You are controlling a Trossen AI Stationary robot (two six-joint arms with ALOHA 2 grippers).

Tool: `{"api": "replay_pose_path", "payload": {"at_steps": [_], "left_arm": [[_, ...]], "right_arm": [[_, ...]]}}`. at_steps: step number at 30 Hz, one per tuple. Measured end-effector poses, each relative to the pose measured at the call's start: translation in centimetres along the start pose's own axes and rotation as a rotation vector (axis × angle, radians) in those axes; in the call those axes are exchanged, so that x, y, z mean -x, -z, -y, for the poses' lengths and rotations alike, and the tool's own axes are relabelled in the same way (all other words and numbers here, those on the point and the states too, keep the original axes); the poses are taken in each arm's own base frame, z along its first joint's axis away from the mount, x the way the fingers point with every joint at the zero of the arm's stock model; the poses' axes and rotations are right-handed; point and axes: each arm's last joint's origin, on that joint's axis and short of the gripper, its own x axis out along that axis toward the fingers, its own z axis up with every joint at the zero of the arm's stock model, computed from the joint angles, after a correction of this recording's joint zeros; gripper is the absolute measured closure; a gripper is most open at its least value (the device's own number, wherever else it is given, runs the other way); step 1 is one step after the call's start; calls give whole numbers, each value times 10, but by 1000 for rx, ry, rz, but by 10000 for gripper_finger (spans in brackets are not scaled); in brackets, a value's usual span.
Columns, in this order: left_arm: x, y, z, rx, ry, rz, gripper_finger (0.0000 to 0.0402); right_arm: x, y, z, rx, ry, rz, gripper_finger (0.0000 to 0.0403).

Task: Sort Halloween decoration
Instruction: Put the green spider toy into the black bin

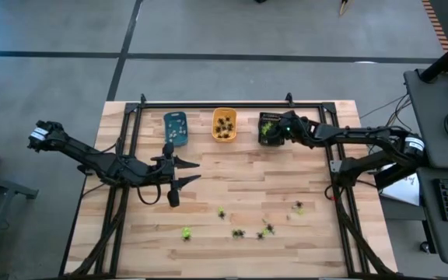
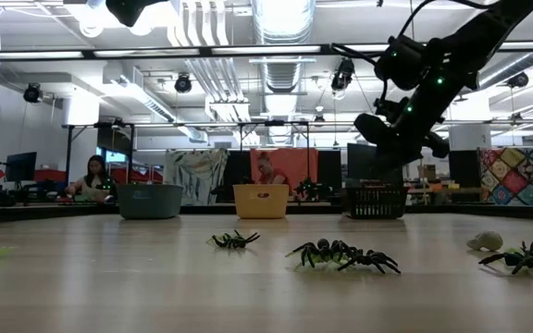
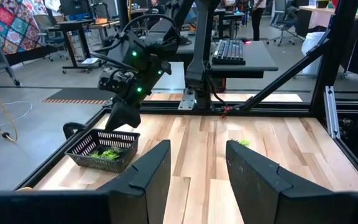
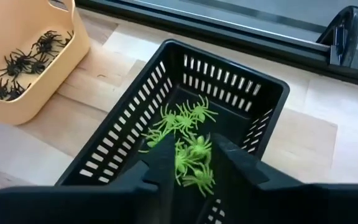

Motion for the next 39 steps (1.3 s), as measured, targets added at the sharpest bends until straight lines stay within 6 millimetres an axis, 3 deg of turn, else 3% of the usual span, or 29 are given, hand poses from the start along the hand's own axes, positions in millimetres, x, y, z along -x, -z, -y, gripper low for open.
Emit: {"api": "replay_pose_path", "payload": {"at_steps": [8,17,28,39], "left_arm": [[0,2,0,-3,0,-14,263],[0,8,0,20,-3,-69,263],[2,22,-1,134,-8,-201,263],[-6,51,13,312,54,-442,263]], "right_arm": [[2,-6,-3,7,-36,-1,259],[15,-16,-23,40,-178,-30,265],[55,-13,-64,199,-282,-115,282],[94,12,-101,343,-443,-150,286]]}}
